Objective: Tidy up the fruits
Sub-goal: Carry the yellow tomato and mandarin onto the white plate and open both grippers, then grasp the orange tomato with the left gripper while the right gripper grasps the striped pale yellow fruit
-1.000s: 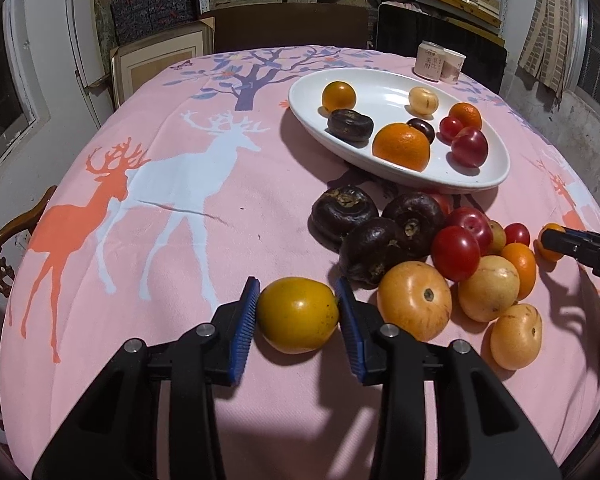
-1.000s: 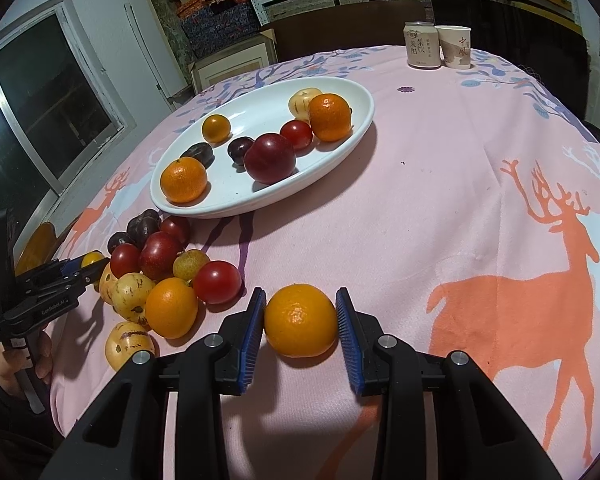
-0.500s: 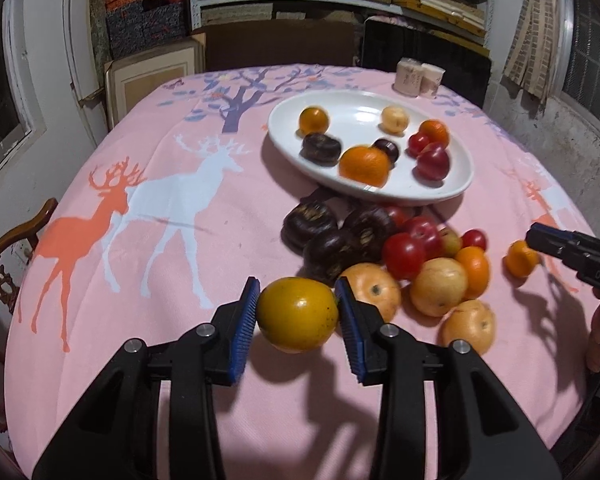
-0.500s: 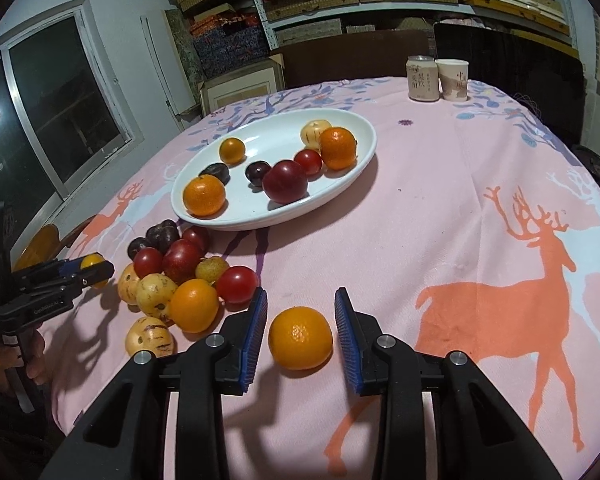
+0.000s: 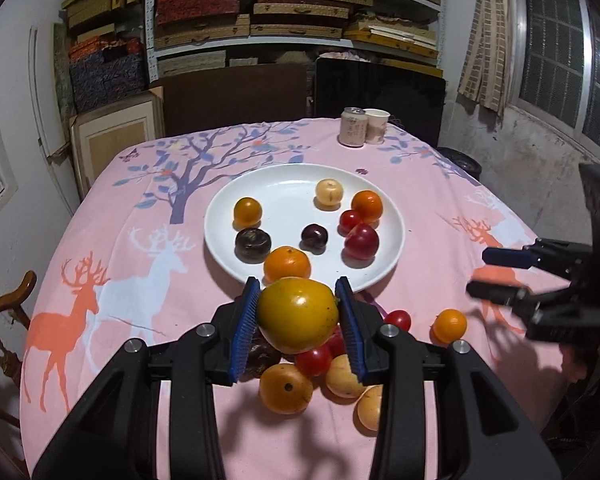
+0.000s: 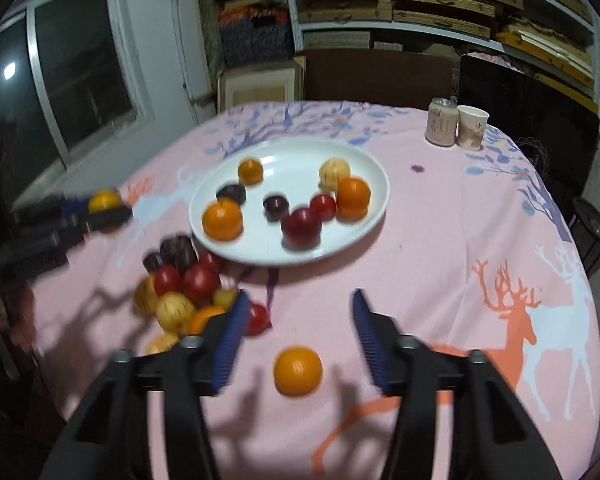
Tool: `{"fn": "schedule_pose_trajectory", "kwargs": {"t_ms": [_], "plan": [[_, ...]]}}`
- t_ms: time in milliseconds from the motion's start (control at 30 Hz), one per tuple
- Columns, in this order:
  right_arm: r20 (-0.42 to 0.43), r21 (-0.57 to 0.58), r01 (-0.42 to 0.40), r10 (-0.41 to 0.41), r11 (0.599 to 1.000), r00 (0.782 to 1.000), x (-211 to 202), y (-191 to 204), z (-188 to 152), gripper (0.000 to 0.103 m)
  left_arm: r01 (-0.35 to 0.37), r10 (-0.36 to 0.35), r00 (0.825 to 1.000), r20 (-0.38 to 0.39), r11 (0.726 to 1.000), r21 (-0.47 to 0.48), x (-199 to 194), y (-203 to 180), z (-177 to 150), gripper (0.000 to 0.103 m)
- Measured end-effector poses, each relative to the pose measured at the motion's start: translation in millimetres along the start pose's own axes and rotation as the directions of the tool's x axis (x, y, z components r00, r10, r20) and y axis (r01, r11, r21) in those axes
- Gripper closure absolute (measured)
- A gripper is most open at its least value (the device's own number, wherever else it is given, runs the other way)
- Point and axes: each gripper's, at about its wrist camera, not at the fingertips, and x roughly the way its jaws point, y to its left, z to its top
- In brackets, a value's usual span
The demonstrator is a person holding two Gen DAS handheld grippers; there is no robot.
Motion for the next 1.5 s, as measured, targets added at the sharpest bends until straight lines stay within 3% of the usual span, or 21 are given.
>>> {"fn": "schedule_pose_trajectory", "kwargs": {"t_ms": [100,167,367,600,800,1000,1067,1100,1167,1233,1333,1500], "plan": [[-0.076,-0.04,0.002,-0.005,0.999,0.997,20.8,6.7,-22.0,0.044,0.013,-0.013,1.0,-0.018,1.0,0.009,6.3,-3.8,-5.9,0.065],[-0.113,-0.04,-0.007,0.002,0.999,0.994,35.1,9.0,-29.4,0.067,0.021,-0.02,0.999,-0.034,1.0,0.005,11.4,-3.8,-10.3,0.065],[-0.104,-0.019,-0.037,0.035,0.999,0.994,35.7,11.4,-32.5,0.067,0.014,-0.014,0.999,-0.048,1.0,-0.001,13.1,0.3,-17.5,0.065],[0.053,0.01,-0.001,0.001,1.0,0.999,10.4,3.0,10.2,0.067,0.03,-0.029,0.999,-0.043,0.999,0.024,30.3,-5.9,3.7,0.065],[0.194,0.065,0.072,-0.083,0.995,0.978,33.2,-12.0,56.0,0.067,0.094,-0.088,0.992,-0.091,0.993,0.066,85.5,-28.8,20.3,0.065],[0.158,0.031,0.064,-0.068,0.997,0.985,82.1,-18.1,75.7,0.067,0.099,-0.087,0.985,-0.152,0.992,0.078,133.0,-38.9,24.3,0.065],[0.124,0.033,0.049,-0.053,0.998,0.991,94.9,-18.3,75.3,0.067,0.092,-0.08,0.983,-0.166,0.994,0.063,141.3,-37.1,25.0,0.056],[0.115,0.033,0.047,-0.05,0.998,0.992,98.4,-17.4,73.8,0.066,0.084,-0.074,0.985,-0.157,0.995,0.058,141.5,-35.7,25.5,0.052],[0.129,0.042,0.05,-0.055,0.998,0.99,96.2,-17.5,69.4,0.044,0.082,-0.075,0.988,-0.132,0.995,0.054,136.7,-33.4,26.9,0.04],[0.158,0.058,0.053,-0.062,0.997,0.985,86.4,-19.3,65.7,0.044,0.063,-0.056,0.993,-0.105,0.996,0.066,127.8,-32.5,27.4,0.033],[0.177,0.087,0.032,-0.047,0.996,0.983,69.0,-22.9,59.7,0.044,0.042,-0.036,0.997,-0.07,0.996,0.078,107.9,-26.5,21.7,0.032],[0.13,0.103,-0.017,0.004,0.995,0.992,41.4,-21.2,31.5,0.044,0.021,-0.019,0.997,-0.07,0.999,0.038,65.9,-1.9,-6.8,0.032]]}}
